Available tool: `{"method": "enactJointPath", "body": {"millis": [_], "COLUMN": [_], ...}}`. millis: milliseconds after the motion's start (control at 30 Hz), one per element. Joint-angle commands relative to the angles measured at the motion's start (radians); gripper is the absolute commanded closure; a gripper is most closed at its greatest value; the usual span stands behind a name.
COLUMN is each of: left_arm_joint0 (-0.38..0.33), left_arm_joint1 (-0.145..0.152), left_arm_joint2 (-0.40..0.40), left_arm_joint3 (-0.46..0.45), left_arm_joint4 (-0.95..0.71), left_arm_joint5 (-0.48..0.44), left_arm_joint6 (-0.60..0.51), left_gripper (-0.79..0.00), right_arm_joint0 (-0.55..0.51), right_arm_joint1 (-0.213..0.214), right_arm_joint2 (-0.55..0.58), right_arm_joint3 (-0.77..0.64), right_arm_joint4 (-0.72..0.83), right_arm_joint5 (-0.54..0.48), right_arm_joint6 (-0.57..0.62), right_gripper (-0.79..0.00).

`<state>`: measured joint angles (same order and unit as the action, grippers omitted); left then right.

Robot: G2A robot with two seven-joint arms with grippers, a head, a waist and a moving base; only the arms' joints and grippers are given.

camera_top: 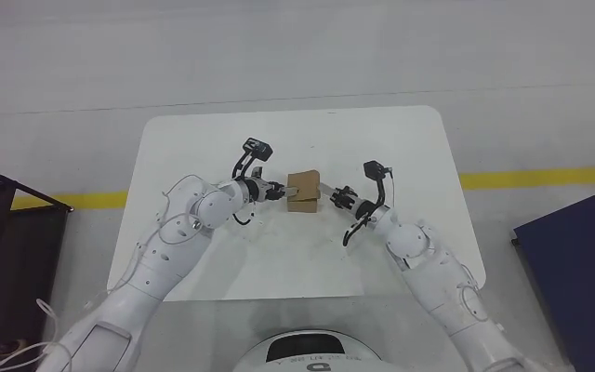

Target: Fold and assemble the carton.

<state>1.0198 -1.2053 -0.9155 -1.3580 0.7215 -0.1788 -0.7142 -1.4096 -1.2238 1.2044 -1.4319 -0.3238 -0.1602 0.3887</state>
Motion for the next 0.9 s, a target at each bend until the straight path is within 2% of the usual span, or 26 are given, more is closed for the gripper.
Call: {"method": "enactJointPath", "body": {"millis": [0, 367, 533, 733, 867], "left_arm_joint0": [0.002, 0.01, 0.011, 0.012, 0.013], "left_arm_joint1": [0.0, 0.0, -0.001, -0.002, -0.001], "left_arm_joint2": [-0.003, -0.015, -0.017, -0.022, -0.028], "left_arm_joint3": [0.001, 0.001, 0.004, 0.009, 0.011], "left_arm_joint4": [0.0, -0.006, -0.01, -0.016, -0.018], "left_arm_joint5": [-0.001, -0.013, -0.021, -0.028, -0.034], "left_arm_joint6": [-0.001, 0.003, 0.003, 0.005, 0.006], "left_gripper": [-0.785, -0.785, -0.785, -0.785, -0.785], "right_arm_joint0": [0.003, 0.009, 0.007, 0.014, 0.019], "right_arm_joint1": [-0.001, -0.003, -0.002, -0.004, -0.005], "right_arm_joint2": [0.001, -0.016, -0.022, -0.036, -0.04], "right_arm_joint3": [0.003, -0.017, -0.036, -0.039, -0.036], "right_arm_joint4": [0.006, -0.024, -0.039, -0.05, -0.051], "right_arm_joint5": [0.014, 0.055, 0.073, 0.092, 0.1], "right_arm_joint6": [0.0, 0.004, 0.015, 0.037, 0.042], "right_gripper": [-0.671, -0.643, -0.591, -0.483, -0.459]}}
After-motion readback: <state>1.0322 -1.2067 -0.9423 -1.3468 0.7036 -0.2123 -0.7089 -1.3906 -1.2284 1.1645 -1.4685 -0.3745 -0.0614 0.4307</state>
